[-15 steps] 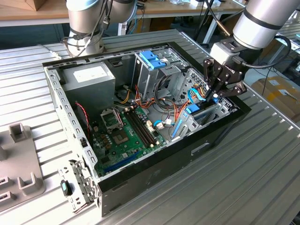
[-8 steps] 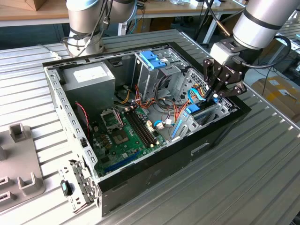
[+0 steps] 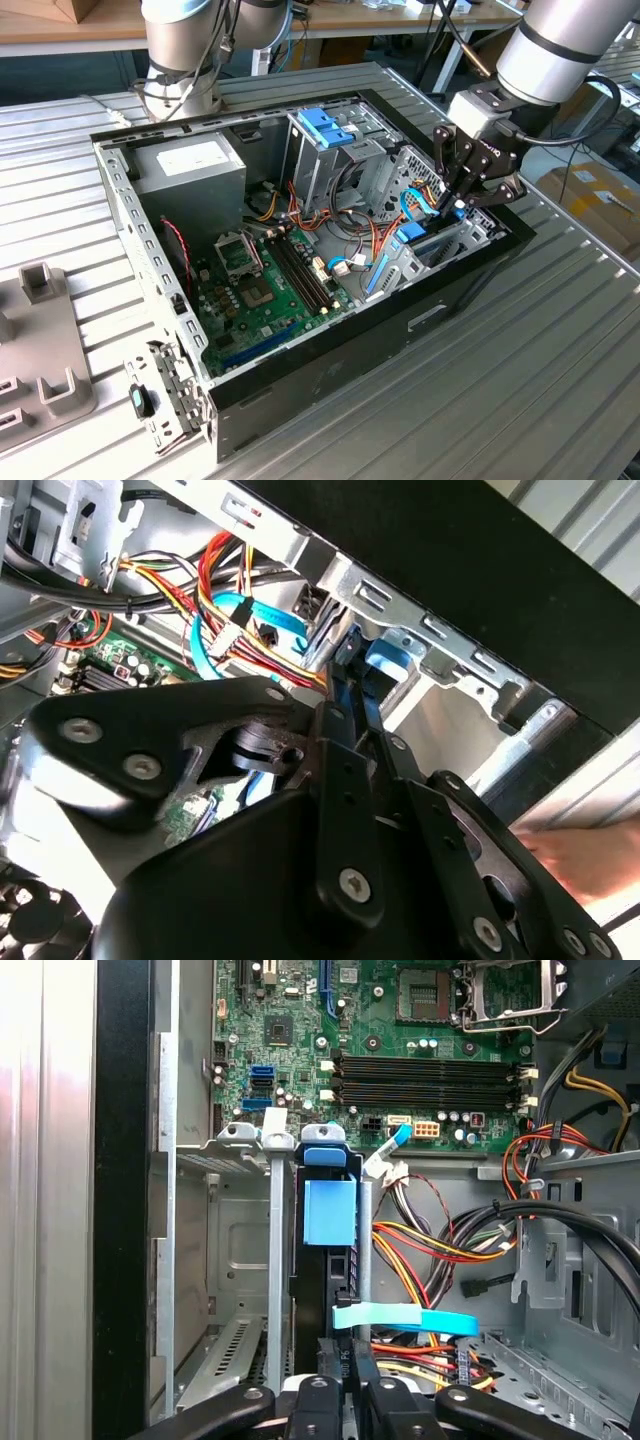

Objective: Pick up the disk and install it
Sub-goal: 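Insert the second disk wire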

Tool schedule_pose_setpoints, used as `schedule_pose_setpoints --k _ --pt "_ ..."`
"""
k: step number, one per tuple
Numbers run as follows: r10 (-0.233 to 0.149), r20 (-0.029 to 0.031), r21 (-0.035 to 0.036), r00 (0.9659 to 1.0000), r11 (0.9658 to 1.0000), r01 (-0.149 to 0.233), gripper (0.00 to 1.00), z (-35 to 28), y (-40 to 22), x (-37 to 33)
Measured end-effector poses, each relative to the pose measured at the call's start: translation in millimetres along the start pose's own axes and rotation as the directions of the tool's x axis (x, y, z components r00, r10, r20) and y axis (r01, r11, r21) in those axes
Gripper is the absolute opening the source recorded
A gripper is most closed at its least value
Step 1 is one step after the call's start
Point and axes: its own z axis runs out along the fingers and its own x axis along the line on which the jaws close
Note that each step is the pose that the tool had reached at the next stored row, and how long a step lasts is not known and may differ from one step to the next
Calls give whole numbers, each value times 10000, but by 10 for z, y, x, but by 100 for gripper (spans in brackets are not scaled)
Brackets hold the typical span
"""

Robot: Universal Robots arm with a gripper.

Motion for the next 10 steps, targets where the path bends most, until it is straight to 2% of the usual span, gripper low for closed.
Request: schedule_pose_setpoints --k 1,3,10 --pt "-1 -13 0 10000 10000 1 24 -5 0 0" --pt "0 -22 0 10000 10000 0 24 -20 0 0" --pt "0 -20 0 10000 10000 0 24 -265 -2 -6"
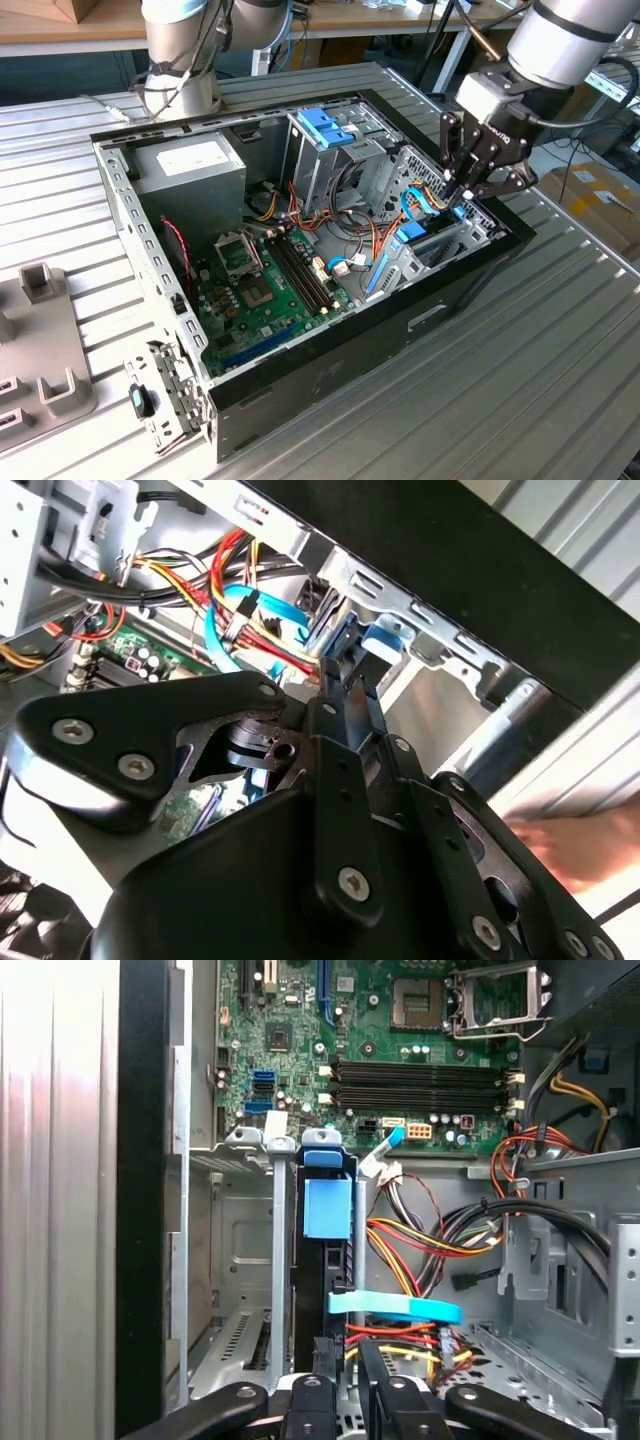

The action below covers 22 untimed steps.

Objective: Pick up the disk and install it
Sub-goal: 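Insert the second disk wire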

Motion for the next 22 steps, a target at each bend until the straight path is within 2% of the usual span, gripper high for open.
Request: schedule_pose_setpoints --k 1,7,15,22 --pt "0 -1 0 10000 10000 0 24 -18 0 0" --pt "0 -1 0 10000 10000 0 24 -22 11 -1" --pt "0 2 0 10000 10000 0 24 -20 283 -5" --pt "-1 1 0 10000 10000 1 24 -21 304 -6"
